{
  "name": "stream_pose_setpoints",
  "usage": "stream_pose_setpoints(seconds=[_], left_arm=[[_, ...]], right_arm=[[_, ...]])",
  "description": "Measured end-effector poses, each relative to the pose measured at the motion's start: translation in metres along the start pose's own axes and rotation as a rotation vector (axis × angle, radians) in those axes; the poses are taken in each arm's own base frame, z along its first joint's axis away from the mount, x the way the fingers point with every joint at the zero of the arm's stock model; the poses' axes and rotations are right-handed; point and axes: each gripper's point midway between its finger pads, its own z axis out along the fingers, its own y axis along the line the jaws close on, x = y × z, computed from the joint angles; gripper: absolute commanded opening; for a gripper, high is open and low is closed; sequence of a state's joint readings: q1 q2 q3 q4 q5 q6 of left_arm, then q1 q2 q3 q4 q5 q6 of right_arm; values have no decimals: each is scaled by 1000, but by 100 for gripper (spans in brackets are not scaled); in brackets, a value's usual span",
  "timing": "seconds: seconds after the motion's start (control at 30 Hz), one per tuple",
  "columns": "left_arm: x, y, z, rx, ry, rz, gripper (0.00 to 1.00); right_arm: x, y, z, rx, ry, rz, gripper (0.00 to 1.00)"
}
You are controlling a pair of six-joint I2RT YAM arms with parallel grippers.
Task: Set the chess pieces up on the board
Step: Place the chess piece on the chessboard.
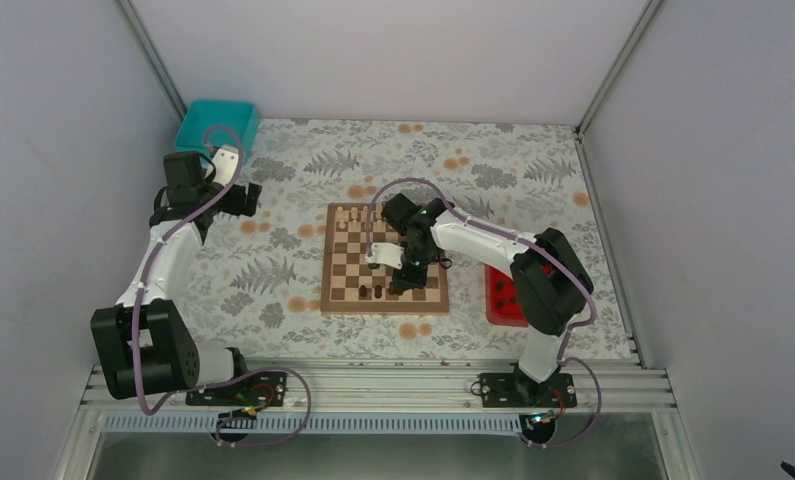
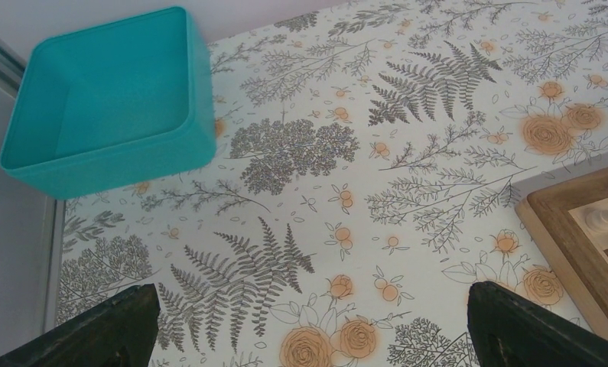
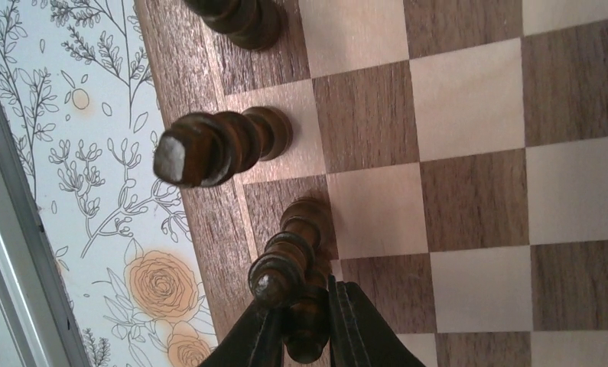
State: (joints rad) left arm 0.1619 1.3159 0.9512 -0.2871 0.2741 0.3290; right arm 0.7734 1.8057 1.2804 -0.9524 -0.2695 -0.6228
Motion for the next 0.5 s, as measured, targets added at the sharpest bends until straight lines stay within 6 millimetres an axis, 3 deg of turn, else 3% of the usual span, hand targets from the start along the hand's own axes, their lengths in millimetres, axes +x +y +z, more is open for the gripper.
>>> stream_pose_setpoints(seconds=[0.5], left_arm=[[1, 2, 0, -3, 1, -3, 100]], right_arm=[[-6, 3, 1, 2, 6, -19, 14]])
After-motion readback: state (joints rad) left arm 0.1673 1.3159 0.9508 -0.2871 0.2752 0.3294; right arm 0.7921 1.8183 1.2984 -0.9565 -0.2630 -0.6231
